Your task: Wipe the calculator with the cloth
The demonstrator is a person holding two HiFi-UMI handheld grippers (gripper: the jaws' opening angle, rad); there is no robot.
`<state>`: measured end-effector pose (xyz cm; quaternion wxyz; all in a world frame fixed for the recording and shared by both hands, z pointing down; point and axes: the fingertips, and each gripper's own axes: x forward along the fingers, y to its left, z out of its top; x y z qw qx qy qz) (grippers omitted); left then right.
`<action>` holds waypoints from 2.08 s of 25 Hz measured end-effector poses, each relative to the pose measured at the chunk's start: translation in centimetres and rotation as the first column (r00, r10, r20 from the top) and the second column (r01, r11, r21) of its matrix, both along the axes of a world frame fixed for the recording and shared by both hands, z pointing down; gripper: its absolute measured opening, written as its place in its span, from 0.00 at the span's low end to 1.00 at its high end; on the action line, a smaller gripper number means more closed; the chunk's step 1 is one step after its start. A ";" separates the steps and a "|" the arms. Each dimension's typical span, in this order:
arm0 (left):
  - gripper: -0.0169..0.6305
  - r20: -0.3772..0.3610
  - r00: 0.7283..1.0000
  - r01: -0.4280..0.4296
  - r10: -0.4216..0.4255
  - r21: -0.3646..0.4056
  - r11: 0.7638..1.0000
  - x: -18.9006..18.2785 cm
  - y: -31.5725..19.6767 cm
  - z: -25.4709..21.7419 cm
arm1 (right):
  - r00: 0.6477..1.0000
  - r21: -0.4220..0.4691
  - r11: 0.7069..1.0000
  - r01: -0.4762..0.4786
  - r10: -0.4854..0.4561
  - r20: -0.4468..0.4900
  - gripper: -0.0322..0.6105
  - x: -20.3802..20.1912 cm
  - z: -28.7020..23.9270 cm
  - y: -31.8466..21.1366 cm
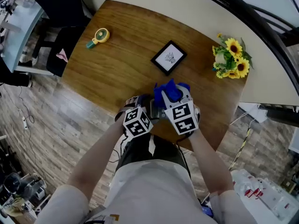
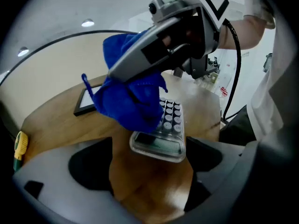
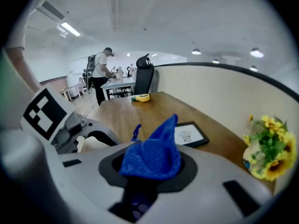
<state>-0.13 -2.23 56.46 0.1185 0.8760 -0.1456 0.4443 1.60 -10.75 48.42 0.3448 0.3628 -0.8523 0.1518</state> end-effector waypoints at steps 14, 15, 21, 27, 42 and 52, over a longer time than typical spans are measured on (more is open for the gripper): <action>0.73 -0.212 0.939 0.317 -0.271 0.224 0.922 -6.6 -5.5 -15.3 | 0.971 0.188 0.967 -0.169 0.130 0.203 0.22 2.9 -16.6 -1.0; 0.68 -0.236 0.927 0.347 -0.291 0.252 0.903 -7.1 -6.0 -16.8 | 0.969 0.213 0.962 -0.173 0.127 0.214 0.22 2.9 -18.1 -1.1; 0.40 -0.439 0.824 0.526 -0.359 0.354 0.774 -9.4 -8.4 -27.4 | 0.957 0.347 0.919 -0.188 0.092 0.274 0.22 3.2 -26.6 -1.1; 0.31 -0.550 0.770 0.603 -0.323 0.464 0.648 -10.7 -8.4 -38.1 | 0.931 0.440 0.871 -0.220 0.052 0.362 0.22 3.8 -34.4 0.2; 0.08 -0.636 0.708 0.681 -0.306 0.501 0.534 -12.8 -4.9 -47.2 | 0.924 0.577 0.782 -0.234 -0.007 0.383 0.22 5.8 -42.9 4.9; 0.04 -0.610 0.722 0.664 -0.326 0.479 0.574 -12.4 -3.8 -44.4 | 0.943 0.496 0.841 -0.215 0.046 0.331 0.22 6.8 -37.8 5.8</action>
